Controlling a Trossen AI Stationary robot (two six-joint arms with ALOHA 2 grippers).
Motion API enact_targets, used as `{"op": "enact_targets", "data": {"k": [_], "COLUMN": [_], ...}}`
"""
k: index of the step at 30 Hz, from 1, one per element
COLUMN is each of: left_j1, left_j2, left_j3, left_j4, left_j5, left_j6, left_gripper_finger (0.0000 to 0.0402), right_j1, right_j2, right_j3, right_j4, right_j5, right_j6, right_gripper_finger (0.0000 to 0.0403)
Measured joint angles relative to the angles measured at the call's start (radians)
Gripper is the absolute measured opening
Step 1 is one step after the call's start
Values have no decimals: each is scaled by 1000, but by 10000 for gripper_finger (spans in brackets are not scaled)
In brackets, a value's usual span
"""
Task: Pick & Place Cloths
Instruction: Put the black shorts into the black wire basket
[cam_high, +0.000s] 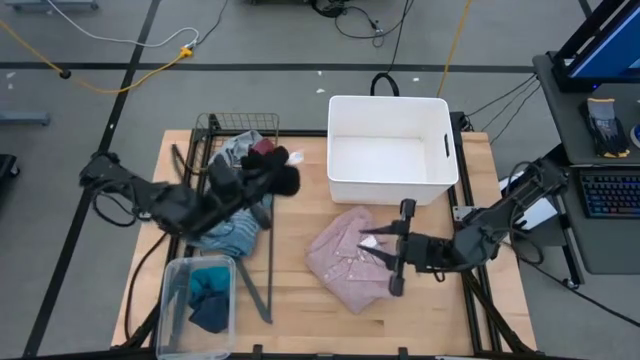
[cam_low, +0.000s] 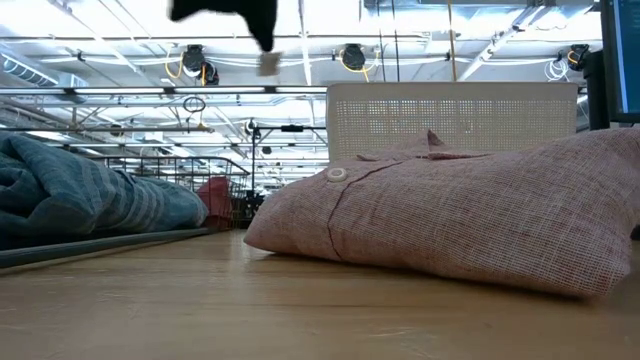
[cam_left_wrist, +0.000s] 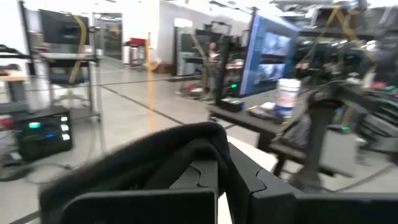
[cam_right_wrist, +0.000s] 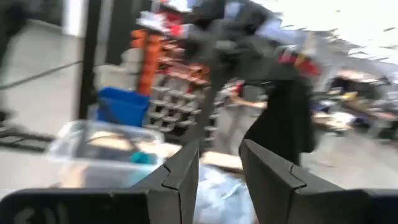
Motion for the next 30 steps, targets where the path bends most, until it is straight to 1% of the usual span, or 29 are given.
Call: {"op": "enact_targets", "data": {"k": [2,3,6,8,11,13,16,22,26,30], "left_j1": [61,93,210,304,432,518,668,950,1088,1188], "left_j2": [-2,-7,-38,-64,-102,-128,-152,-152,-116,-70], "left_j3": [0,0,0,0,-1,-1,-1,-1,-1,-1], "left_j4": [-43,-75,-210,-307,-453,-523,-570,-553,-527,-520], "left_j5": [32,65,212,287,345,374,429,633,738,843], "left_j6": [-22,-39,-148,-234,-292,-294,-280,-219,-210,-212], "left_gripper_finger": [1,1,1,1,1,1,1,0,0,0], "right_j1": [0,0,0,-4,-13,-19,-35,-73,-96,-111], "right_j2": [-34,-54,-120,-166,-236,-282,-353,-465,-521,-553], "right_j3": [-39,-63,-147,-204,-293,-344,-411,-529,-580,-598], "right_j4": [-31,-35,-34,-33,-25,-24,0,155,207,206], "right_j5": [-69,-103,-204,-271,-325,-324,-322,-321,-322,-322], "right_j6": [50,69,96,108,132,150,157,109,101,100], "right_gripper_finger": [111,109,102,97,91,88,84,82,81,82]}}
